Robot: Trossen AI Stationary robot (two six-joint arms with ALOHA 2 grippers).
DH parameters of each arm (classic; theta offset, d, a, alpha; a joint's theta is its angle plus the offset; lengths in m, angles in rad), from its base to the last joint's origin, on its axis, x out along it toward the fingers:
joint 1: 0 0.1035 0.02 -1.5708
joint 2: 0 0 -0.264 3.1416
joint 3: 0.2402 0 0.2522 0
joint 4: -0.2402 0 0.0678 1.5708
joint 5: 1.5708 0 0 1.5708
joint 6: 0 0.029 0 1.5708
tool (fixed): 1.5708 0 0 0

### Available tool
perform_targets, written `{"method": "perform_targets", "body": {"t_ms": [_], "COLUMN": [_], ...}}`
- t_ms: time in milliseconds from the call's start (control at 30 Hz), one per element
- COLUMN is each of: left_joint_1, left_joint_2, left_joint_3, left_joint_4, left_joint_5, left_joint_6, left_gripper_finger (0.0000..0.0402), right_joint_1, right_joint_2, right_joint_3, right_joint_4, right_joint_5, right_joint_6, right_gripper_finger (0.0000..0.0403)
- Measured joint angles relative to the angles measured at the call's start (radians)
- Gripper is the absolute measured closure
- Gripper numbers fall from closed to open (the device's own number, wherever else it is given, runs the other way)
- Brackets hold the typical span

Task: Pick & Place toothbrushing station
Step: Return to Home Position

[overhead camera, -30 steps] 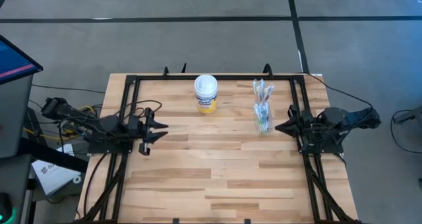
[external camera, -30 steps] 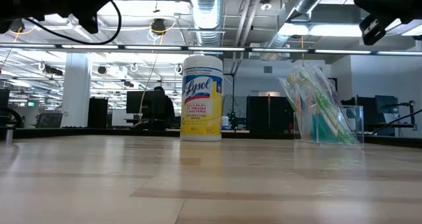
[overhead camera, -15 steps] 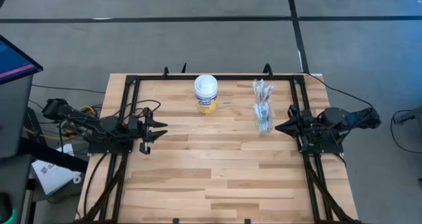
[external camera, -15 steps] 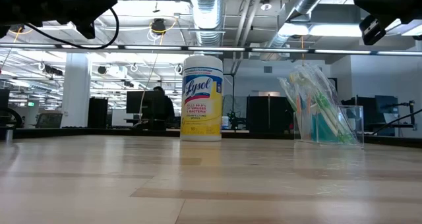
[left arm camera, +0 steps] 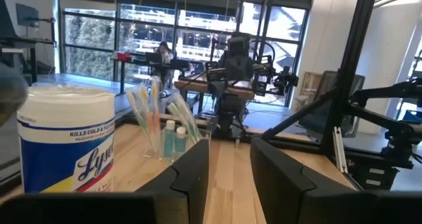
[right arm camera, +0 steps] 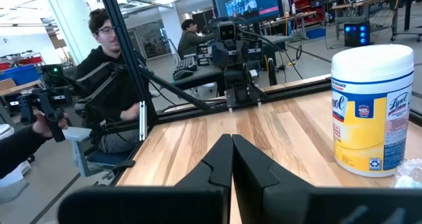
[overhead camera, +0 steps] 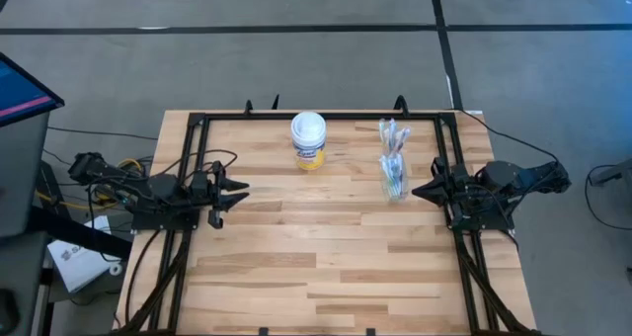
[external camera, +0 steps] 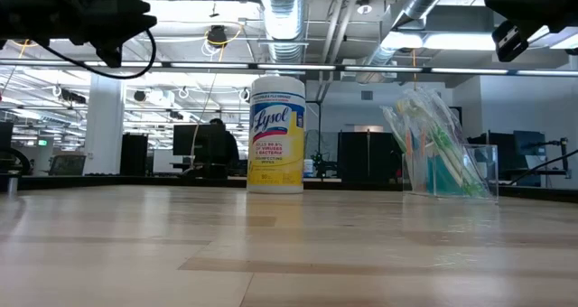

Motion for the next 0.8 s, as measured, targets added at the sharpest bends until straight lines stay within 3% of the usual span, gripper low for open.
{"method": "perform_targets", "body": {"t_ms": [800], "left_joint_1": [0.000], "left_joint_2": [0.001], "left_joint_3": [0.000], "left_joint_4": [0.009], "left_joint_5": [0.001], "left_joint_6": [0.000], "left_gripper_finger": [0.0293], "right_joint_1": [0.000], "right_joint_2": [0.000], "right_joint_3": [0.000], "right_joint_4": [0.000], "right_joint_5": [0.000], "right_joint_6": [0.000], "right_gripper_finger": [0.0402]}}
